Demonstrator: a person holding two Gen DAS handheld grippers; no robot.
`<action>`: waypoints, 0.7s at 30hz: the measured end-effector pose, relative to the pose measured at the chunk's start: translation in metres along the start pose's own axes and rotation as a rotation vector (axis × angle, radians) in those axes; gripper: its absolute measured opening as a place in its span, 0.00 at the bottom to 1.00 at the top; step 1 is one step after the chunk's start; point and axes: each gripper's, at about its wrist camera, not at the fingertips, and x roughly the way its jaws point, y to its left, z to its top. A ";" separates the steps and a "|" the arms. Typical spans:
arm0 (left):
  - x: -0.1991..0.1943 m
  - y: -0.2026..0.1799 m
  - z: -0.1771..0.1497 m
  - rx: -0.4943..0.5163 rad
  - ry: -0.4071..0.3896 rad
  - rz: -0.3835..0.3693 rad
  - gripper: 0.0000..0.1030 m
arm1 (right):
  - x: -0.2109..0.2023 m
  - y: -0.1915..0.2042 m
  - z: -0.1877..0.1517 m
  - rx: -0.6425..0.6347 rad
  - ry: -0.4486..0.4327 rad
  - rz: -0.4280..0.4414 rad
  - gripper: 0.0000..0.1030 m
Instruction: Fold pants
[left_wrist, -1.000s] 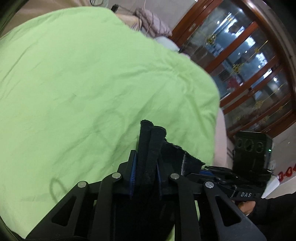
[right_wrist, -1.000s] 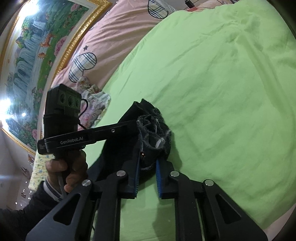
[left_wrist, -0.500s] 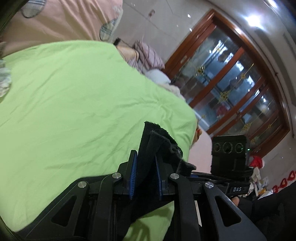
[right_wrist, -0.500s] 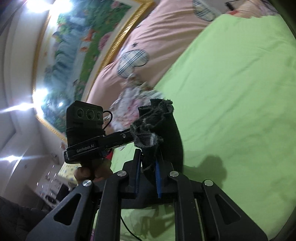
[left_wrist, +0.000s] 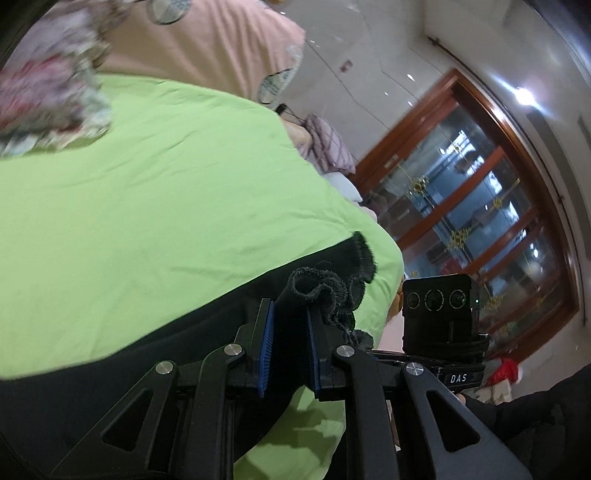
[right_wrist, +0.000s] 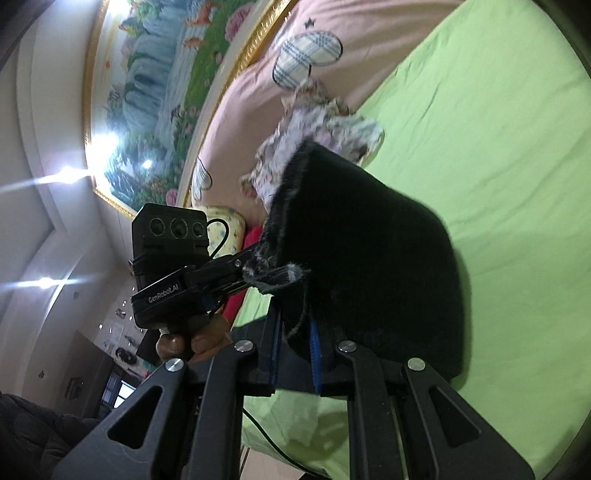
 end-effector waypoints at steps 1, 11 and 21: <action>-0.002 0.006 -0.004 -0.017 -0.003 0.003 0.14 | 0.005 -0.001 -0.001 0.003 0.013 -0.002 0.14; -0.016 0.068 -0.052 -0.196 -0.016 0.037 0.14 | 0.055 -0.018 -0.017 0.020 0.161 -0.058 0.14; -0.026 0.103 -0.086 -0.314 -0.036 0.086 0.15 | 0.082 -0.016 -0.023 -0.034 0.268 -0.180 0.19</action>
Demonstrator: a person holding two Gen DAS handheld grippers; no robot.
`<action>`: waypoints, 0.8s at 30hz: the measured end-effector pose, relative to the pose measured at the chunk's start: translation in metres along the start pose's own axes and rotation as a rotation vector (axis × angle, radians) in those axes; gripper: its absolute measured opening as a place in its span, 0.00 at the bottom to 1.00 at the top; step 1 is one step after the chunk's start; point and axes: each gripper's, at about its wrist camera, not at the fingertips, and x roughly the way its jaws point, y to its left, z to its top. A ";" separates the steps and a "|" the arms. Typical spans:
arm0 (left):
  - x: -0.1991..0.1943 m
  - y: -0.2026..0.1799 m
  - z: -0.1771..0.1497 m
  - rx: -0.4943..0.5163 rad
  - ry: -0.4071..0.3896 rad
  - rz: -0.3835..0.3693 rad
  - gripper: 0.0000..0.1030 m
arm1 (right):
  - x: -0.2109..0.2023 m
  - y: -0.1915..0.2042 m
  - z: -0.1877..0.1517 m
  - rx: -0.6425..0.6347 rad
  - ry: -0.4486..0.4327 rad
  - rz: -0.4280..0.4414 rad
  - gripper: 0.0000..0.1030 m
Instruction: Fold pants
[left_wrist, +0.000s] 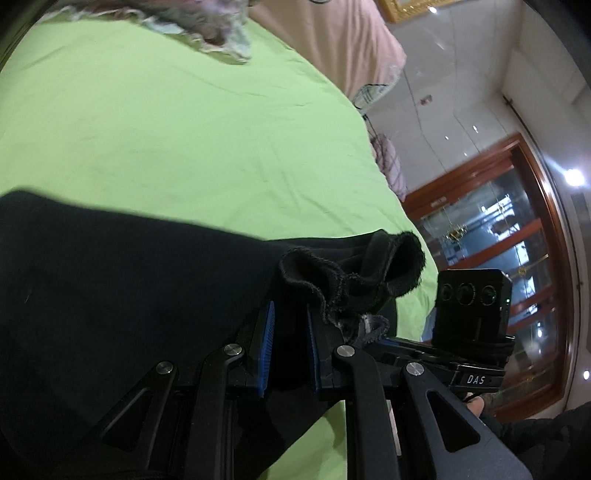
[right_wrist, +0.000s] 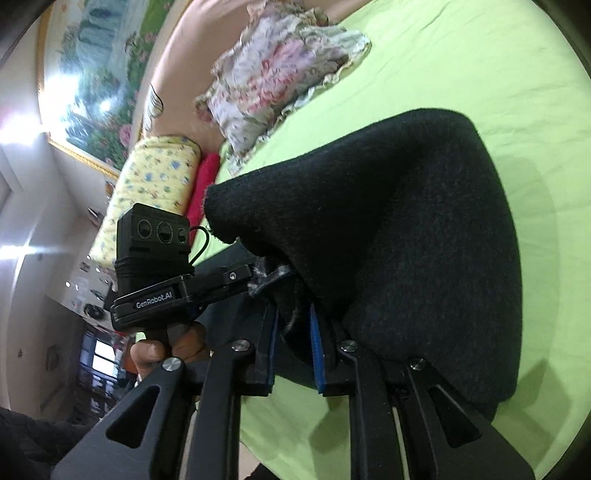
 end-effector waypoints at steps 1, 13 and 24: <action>-0.002 0.001 -0.002 -0.004 -0.005 0.001 0.15 | 0.002 0.001 0.000 -0.003 0.004 -0.009 0.19; -0.053 0.013 -0.031 -0.079 -0.132 0.037 0.24 | 0.003 0.030 -0.003 -0.072 0.041 0.024 0.51; -0.097 0.022 -0.062 -0.156 -0.248 0.080 0.38 | 0.009 0.053 0.005 -0.125 0.041 0.050 0.52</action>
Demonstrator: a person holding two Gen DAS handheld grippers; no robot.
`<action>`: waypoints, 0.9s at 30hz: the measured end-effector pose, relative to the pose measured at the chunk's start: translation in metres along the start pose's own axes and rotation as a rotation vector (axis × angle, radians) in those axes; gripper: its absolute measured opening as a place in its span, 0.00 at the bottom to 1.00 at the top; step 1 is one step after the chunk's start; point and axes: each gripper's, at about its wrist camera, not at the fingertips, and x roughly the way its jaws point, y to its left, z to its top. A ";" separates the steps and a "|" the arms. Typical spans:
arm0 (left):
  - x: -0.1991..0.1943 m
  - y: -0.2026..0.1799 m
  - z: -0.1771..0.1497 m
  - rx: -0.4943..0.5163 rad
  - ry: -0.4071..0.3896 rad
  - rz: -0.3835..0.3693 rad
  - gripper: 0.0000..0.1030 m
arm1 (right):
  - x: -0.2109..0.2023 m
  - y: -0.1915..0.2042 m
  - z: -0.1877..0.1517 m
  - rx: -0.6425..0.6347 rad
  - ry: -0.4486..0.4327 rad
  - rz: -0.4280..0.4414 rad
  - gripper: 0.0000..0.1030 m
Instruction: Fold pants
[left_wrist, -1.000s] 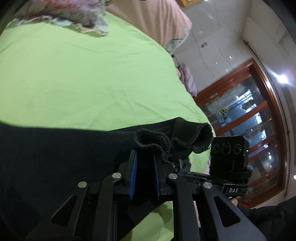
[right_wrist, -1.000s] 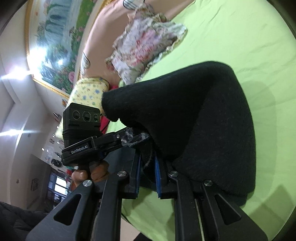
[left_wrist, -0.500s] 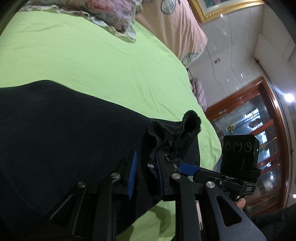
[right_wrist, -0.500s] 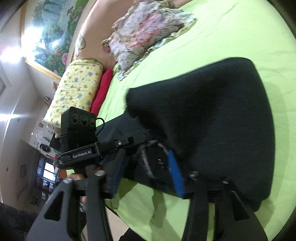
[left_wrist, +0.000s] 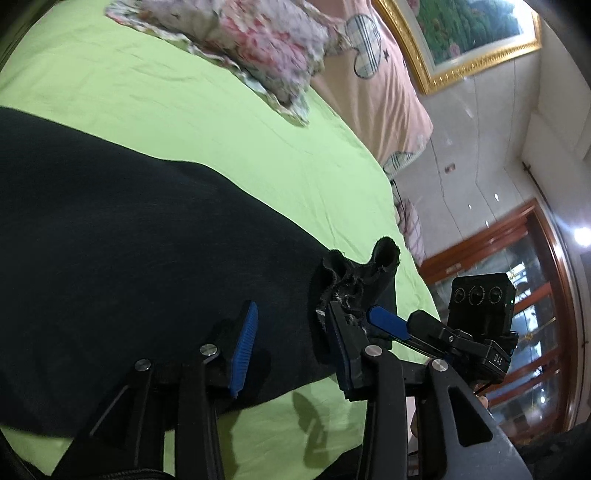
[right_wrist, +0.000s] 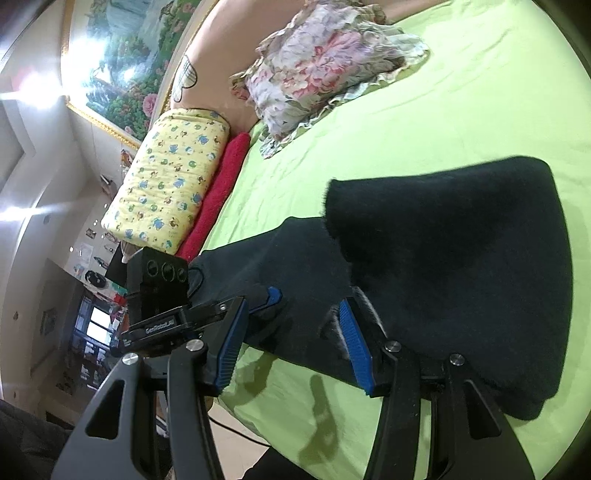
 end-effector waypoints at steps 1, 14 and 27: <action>-0.006 0.001 -0.002 -0.008 -0.015 0.003 0.38 | 0.003 0.002 0.001 -0.006 0.004 0.003 0.52; -0.094 0.035 -0.027 -0.159 -0.232 0.060 0.48 | 0.048 0.040 0.017 -0.093 0.077 0.051 0.51; -0.160 0.079 -0.060 -0.275 -0.358 0.140 0.48 | 0.095 0.075 0.019 -0.176 0.161 0.089 0.52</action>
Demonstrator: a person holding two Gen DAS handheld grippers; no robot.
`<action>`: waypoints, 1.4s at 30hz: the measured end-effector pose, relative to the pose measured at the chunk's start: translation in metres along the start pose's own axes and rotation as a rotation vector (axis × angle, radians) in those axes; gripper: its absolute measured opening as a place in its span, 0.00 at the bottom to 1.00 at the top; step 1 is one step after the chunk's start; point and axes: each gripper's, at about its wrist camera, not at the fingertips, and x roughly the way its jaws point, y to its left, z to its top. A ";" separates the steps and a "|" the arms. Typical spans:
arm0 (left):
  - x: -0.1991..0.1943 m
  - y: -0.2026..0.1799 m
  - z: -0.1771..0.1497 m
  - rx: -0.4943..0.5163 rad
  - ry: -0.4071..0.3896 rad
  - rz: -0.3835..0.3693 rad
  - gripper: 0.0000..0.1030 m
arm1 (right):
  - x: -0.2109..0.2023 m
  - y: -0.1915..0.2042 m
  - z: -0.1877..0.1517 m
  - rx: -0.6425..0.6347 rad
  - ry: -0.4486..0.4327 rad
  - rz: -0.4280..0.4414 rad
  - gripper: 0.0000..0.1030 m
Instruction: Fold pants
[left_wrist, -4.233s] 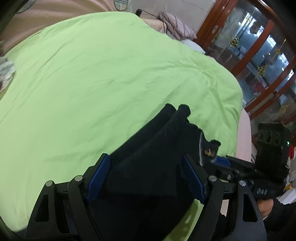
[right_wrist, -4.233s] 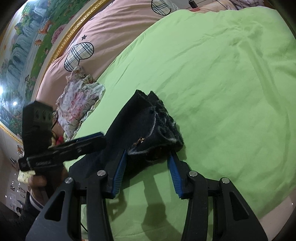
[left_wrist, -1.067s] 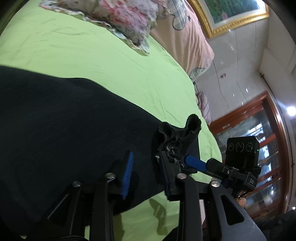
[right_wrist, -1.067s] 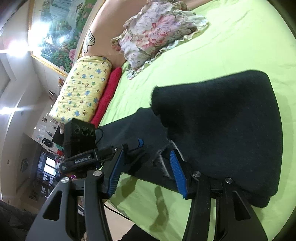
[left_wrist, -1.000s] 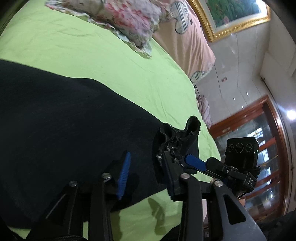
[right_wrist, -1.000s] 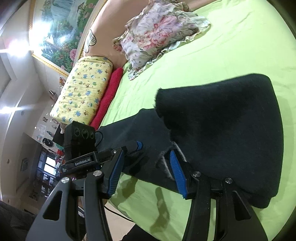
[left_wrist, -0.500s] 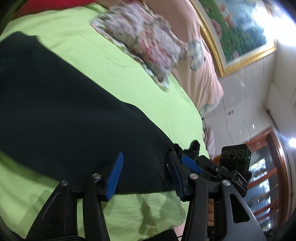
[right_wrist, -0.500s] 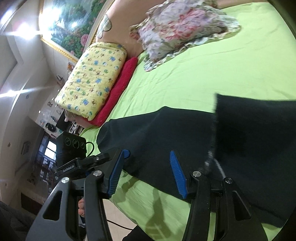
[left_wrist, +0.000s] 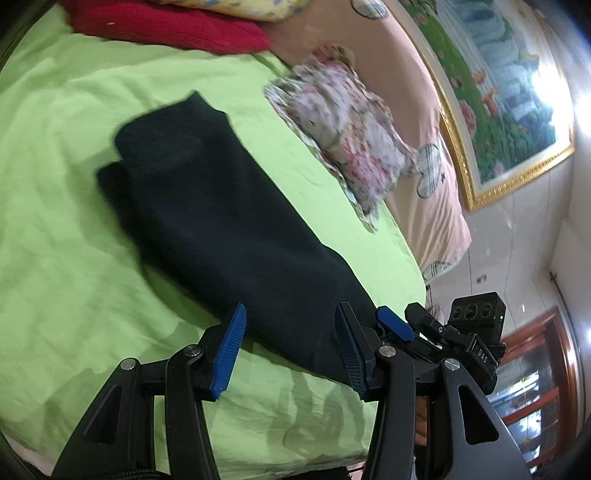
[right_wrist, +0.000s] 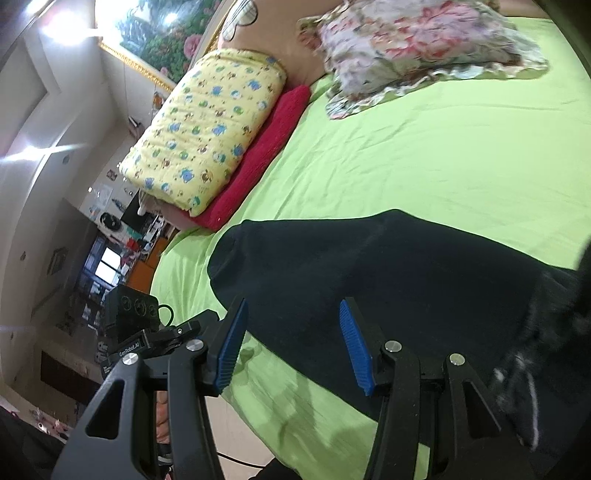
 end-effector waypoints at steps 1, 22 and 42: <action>-0.003 0.004 0.002 -0.009 -0.008 0.005 0.50 | 0.004 0.003 0.002 -0.008 0.006 0.000 0.52; -0.030 0.059 0.017 -0.182 -0.112 0.080 0.58 | 0.082 0.042 0.054 -0.165 0.127 0.003 0.52; -0.018 0.070 0.026 -0.267 -0.126 0.127 0.60 | 0.173 0.061 0.095 -0.403 0.300 -0.019 0.52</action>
